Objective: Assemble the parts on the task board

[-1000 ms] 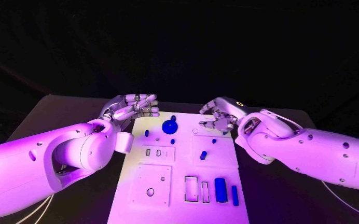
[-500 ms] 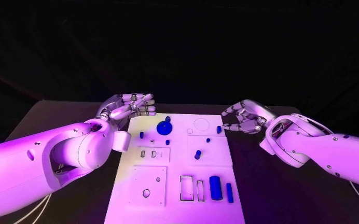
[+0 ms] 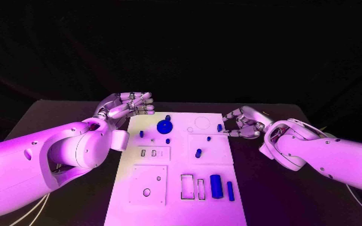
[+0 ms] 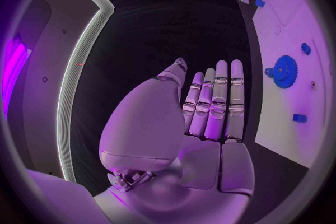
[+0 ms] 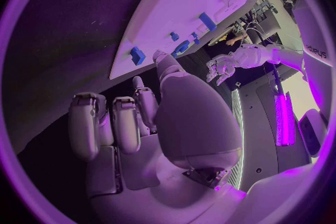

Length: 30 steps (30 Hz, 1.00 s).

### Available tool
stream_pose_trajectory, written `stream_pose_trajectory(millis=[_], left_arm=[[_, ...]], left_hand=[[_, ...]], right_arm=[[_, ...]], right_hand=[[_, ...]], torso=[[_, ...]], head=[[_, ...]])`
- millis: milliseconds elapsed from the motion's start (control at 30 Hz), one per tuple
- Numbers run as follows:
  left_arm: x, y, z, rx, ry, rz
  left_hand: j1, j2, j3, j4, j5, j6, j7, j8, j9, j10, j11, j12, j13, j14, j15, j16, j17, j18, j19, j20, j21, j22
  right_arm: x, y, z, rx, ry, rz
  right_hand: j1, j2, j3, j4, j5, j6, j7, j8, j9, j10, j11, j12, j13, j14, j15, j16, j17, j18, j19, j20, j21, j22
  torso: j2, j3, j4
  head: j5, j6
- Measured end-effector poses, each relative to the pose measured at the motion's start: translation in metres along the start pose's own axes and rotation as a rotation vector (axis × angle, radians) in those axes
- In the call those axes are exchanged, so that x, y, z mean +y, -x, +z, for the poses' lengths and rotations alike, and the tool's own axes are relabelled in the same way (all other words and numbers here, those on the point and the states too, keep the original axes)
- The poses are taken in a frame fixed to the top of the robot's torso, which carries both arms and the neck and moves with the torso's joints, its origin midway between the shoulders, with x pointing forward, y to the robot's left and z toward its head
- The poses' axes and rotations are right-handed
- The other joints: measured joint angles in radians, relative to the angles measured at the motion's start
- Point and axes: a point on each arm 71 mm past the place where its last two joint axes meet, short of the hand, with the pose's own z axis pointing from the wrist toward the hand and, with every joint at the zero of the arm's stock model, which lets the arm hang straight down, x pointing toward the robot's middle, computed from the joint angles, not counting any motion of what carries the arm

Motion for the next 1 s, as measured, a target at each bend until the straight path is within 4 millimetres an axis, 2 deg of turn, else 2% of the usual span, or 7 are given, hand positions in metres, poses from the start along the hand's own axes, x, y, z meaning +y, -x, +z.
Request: stream_pose_trajectory(millis=[267,667,933,1000], left_arm=[[0.000,0.000,0.000,0.000,0.000,0.000],[0.000,0.001,-0.001,0.000,0.000,0.000],[0.000,0.001,-0.001,0.000,0.000,0.000],[0.000,0.001,-0.001,0.000,0.000,0.000]], left_hand=[[0.000,0.000,0.000,0.000,0.000,0.000,0.000,0.000,0.000,0.000,0.000,0.000,0.000,0.000,0.000,0.000,0.000,0.000,0.000,0.000,0.000,0.000],[0.000,0.000,0.000,0.000,0.000,0.000,0.000,0.000,0.000,0.000,0.000,0.000,0.000,0.000,0.000,0.000,0.000,0.000,0.000,0.000,0.000,0.001],[0.000,0.000,0.000,0.000,0.000,0.000,0.000,0.000,0.000,0.000,0.000,0.000,0.000,0.000,0.000,0.000,0.001,0.000,0.000,0.000,0.000,0.002],[0.000,0.000,0.000,0.000,0.000,0.000,0.000,0.000,0.000,0.000,0.000,0.000,0.000,0.000,0.000,0.000,0.001,0.000,0.000,0.000,0.000,0.002]], right_arm=[[0.002,-0.005,0.008,0.000,-0.002,-0.009],[0.001,-0.008,0.018,-0.008,-0.017,-0.025],[0.002,-0.009,0.020,-0.006,-0.016,-0.036],[0.002,-0.009,0.020,-0.006,-0.016,-0.038]], right_hand=[[0.014,0.014,0.003,-0.003,-0.004,0.000,0.000,0.000,0.000,0.000,0.000,0.000,0.005,0.000,0.000,0.000,0.000,0.000,0.000,0.000,0.000,0.000],[0.030,0.030,0.014,-0.014,-0.016,0.019,-0.004,0.005,0.003,0.000,0.000,0.006,0.013,0.000,0.000,0.000,0.000,0.000,0.000,0.000,0.000,0.000],[0.030,0.030,0.022,-0.018,-0.020,0.044,-0.011,0.018,0.007,0.006,-0.005,0.011,0.013,0.000,0.000,0.000,0.000,0.000,0.000,0.000,0.000,0.000],[0.030,0.030,0.024,-0.018,-0.020,0.049,-0.009,0.018,0.007,0.006,-0.005,0.011,0.013,0.000,0.000,0.000,0.000,0.000,0.000,0.000,0.000,0.000]], torso=[[0.004,0.0000,0.0031],[0.008,0.0001,0.0053],[0.007,0.0002,0.0049],[0.007,0.0002,0.0048]], head=[[-0.002,-0.004],[0.006,-0.012],[0.011,-0.019],[0.011,-0.020]])
